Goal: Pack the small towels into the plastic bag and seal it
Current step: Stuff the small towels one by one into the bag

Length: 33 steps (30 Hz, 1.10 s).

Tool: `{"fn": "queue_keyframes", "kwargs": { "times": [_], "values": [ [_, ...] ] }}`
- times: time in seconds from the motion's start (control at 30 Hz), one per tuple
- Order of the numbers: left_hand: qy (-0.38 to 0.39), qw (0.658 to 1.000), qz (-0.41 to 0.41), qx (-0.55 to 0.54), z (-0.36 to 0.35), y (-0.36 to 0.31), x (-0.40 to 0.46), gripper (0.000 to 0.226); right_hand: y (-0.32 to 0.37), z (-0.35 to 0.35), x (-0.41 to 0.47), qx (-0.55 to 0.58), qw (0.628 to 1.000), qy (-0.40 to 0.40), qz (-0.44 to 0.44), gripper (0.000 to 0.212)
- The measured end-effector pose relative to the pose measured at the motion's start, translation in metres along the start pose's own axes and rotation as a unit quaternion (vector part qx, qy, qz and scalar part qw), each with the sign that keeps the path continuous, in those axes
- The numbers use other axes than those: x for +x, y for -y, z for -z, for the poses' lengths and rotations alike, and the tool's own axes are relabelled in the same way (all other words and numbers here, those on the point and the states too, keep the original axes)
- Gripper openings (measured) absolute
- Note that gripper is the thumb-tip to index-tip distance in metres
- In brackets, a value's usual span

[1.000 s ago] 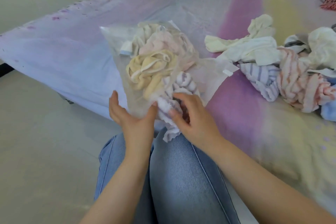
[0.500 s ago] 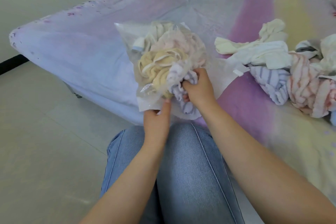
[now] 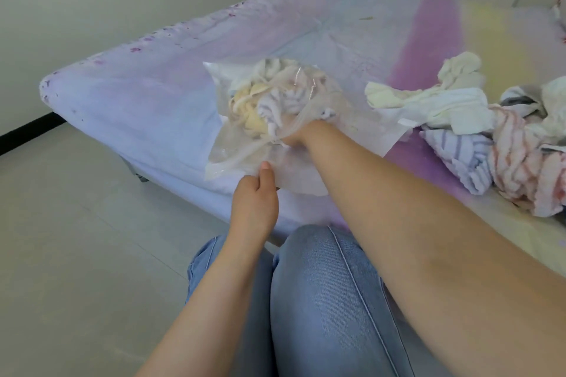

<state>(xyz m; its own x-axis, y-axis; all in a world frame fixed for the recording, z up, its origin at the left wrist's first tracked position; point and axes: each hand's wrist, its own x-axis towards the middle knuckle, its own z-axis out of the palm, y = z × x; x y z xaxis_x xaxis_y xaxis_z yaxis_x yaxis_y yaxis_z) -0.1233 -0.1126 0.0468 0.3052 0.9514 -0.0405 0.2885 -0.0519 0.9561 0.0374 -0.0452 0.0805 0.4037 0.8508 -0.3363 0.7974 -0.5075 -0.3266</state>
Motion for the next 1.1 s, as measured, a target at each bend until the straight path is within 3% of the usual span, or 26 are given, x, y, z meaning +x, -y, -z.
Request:
{"fn": "queue_keyframes", "kwargs": {
  "times": [0.1,0.17,0.27,0.33,0.4,0.5,0.57,0.67,0.77,0.83,0.93,1.1],
  "values": [
    [0.001,1.000,-0.003,-0.016,0.005,0.005,0.007,0.063,0.012,-0.001,-0.008,0.021,1.000,0.014,0.018,0.018],
    [0.012,0.999,-0.011,-0.033,0.000,0.008,0.008,0.057,0.007,-0.012,-0.027,0.021,0.998,-0.017,0.061,0.020],
    [0.002,0.997,-0.016,-0.074,-0.014,0.013,0.002,0.017,-0.025,-0.042,-0.077,0.137,0.976,-0.110,0.132,0.034],
    [-0.013,0.990,-0.014,-0.137,-0.026,0.016,-0.009,0.007,-0.054,-0.063,-0.108,0.242,0.939,-0.211,0.126,0.031],
    [-0.024,0.984,-0.033,-0.173,-0.036,0.016,-0.024,0.020,-0.083,-0.075,-0.127,0.301,0.885,-0.346,0.085,0.018],
    [-0.083,0.979,-0.168,-0.086,-0.040,0.024,-0.043,0.025,-0.122,-0.072,-0.129,0.331,0.804,-0.494,0.017,0.028],
    [-0.161,0.941,-0.291,0.056,-0.037,0.031,-0.044,0.021,-0.133,-0.065,-0.119,0.386,0.802,-0.456,0.005,0.053],
    [-0.234,0.859,-0.396,0.224,-0.024,0.027,-0.028,0.015,-0.130,-0.062,-0.102,0.436,0.828,-0.350,0.024,0.083],
    [-0.118,0.798,-0.438,0.396,-0.012,0.015,-0.006,0.015,-0.128,-0.064,-0.095,0.378,0.856,-0.350,0.032,0.079],
    [-0.054,0.778,-0.445,0.439,-0.005,0.008,0.007,0.034,-0.132,-0.060,-0.096,0.356,0.859,-0.367,0.018,0.074],
    [-0.051,0.758,-0.468,0.451,0.006,-0.018,0.021,0.060,-0.147,-0.058,-0.096,0.305,0.866,-0.396,-0.004,0.072],
    [-0.041,0.756,-0.500,0.420,-0.003,-0.072,0.021,0.071,-0.176,-0.051,-0.101,0.270,0.862,-0.430,-0.009,0.072]
  ]
}}
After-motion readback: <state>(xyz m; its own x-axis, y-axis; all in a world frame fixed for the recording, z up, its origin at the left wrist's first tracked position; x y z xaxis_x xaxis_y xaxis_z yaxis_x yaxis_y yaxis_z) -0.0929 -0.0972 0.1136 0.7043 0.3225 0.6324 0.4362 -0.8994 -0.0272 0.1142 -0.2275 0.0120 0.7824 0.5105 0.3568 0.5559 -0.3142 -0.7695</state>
